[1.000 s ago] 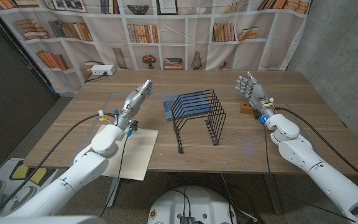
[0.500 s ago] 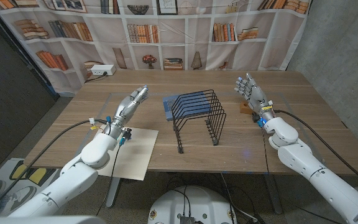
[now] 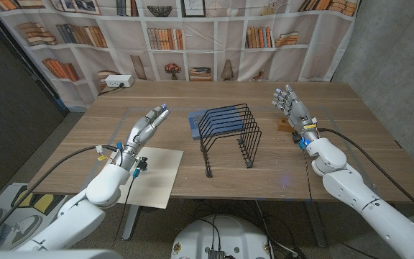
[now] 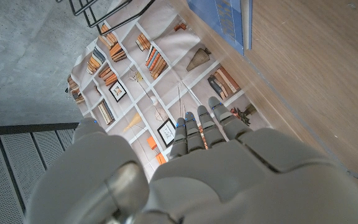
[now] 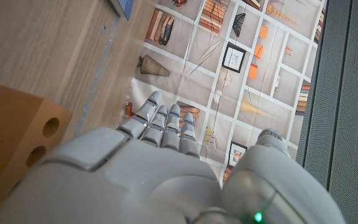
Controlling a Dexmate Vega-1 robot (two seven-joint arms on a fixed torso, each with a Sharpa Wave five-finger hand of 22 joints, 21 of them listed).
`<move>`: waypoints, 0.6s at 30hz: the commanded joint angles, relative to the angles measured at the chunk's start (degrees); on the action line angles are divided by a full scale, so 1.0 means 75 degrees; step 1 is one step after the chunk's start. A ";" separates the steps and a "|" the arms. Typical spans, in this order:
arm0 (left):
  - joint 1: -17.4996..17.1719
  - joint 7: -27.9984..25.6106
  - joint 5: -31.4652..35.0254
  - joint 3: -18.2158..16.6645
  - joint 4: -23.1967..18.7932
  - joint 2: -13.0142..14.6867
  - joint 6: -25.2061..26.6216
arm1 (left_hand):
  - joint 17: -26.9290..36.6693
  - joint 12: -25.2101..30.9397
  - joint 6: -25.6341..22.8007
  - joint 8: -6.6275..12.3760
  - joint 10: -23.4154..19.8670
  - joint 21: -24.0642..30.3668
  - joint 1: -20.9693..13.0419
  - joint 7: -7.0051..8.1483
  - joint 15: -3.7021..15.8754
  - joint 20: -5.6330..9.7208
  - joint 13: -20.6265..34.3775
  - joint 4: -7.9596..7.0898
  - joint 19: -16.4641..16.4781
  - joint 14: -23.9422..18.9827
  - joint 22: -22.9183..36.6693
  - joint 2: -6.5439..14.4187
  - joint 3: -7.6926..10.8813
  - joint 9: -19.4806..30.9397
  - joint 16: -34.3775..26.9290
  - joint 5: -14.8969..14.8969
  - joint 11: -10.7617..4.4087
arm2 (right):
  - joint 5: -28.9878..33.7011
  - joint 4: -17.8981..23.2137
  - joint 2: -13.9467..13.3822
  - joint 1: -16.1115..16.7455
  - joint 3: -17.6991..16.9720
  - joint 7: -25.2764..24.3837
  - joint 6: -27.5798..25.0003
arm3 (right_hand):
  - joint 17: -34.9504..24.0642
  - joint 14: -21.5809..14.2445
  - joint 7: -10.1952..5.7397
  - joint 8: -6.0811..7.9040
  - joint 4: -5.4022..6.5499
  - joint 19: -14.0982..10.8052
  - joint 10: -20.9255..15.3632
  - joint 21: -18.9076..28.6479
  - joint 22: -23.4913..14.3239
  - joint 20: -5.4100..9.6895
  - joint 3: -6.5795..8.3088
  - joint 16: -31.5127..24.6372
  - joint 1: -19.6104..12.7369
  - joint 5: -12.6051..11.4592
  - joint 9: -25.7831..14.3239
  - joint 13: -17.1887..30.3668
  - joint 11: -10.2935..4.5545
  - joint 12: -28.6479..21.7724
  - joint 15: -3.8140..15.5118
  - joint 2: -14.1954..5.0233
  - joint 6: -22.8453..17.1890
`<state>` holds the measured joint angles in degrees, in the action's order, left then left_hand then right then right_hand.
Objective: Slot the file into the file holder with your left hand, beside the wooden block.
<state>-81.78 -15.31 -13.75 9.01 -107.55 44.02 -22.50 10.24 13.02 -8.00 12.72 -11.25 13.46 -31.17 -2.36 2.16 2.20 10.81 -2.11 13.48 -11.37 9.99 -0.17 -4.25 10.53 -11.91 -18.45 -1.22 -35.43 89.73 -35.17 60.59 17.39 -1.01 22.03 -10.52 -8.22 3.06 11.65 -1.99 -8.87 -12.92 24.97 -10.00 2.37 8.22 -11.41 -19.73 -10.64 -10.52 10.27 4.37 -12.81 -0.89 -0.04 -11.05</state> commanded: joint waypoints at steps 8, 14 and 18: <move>-0.1186 -0.0528 0.0980 -0.0675 -0.0479 -0.0333 -0.0160 | 0.0009 0.0056 -0.0303 0.0087 -0.0305 0.0003 -0.0357 0.0072 0.0099 0.0248 0.0031 0.0190 0.0211 -0.0276 0.0015 0.0078 0.0070 0.0046 -0.0023 -0.0051 -0.0087 | 0.0180 0.0667 -0.0163 0.0597 -0.0197 -0.0411 0.0029 | -0.0026 -0.0053 0.0009 -0.0034 0.0001 -0.0073 -0.0069 -0.0029 -0.0014 0.0263 -0.0024 0.0008 0.0052 -0.0045 -0.0022 0.0031 0.0006 0.0014 -0.0036 -0.0009 -0.0098; -0.1753 -0.0658 0.1262 -0.1053 -0.0900 -0.0423 0.0075 | 0.0010 0.0055 -0.0392 0.0098 -0.0370 0.0012 -0.0455 0.0092 0.0115 0.0256 0.0034 0.0238 0.0305 -0.0357 0.0015 0.0083 0.0085 0.0047 -0.0024 -0.0053 -0.0126 | 0.0293 0.0814 -0.0239 0.0749 -0.0267 -0.0507 0.0065 | -0.0025 -0.0073 0.0007 -0.0039 -0.0007 -0.0084 -0.0092 -0.0052 -0.0015 0.0259 -0.0028 0.0006 0.0049 -0.0046 -0.0022 0.0031 0.0020 0.0011 -0.0037 -0.0009 -0.0095; -0.2152 -0.0754 0.1570 -0.1332 -0.1272 -0.0492 0.0429 | 0.0011 0.0056 -0.0429 0.0100 -0.0410 0.0007 -0.0501 0.0118 0.0167 0.0251 0.0035 0.0261 0.0331 -0.0398 0.0016 0.0080 0.0088 0.0048 -0.0023 -0.0056 -0.0149 | 0.0335 0.0828 -0.0273 0.0795 -0.0294 -0.0502 0.0095 | -0.0025 -0.0074 0.0006 -0.0041 -0.0009 -0.0087 -0.0095 -0.0062 -0.0015 0.0258 -0.0031 0.0008 0.0051 -0.0046 -0.0022 0.0031 0.0020 0.0013 -0.0037 -0.0008 -0.0097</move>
<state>-91.13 -19.10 -6.61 3.48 -111.98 41.68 -23.26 10.12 13.02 -10.58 13.19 -13.80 13.46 -34.63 -1.65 2.27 2.14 10.81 -0.52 15.46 -13.73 9.99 0.11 -3.31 10.82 -11.90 -18.67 -2.36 -33.81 94.30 -36.45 64.78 15.99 -3.85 22.42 -10.52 -8.22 3.17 11.42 -1.98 -9.22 -12.92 24.56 -10.00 2.01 8.23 -11.41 -19.73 -10.64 -10.52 10.27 4.37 -12.81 -0.89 -0.04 -11.17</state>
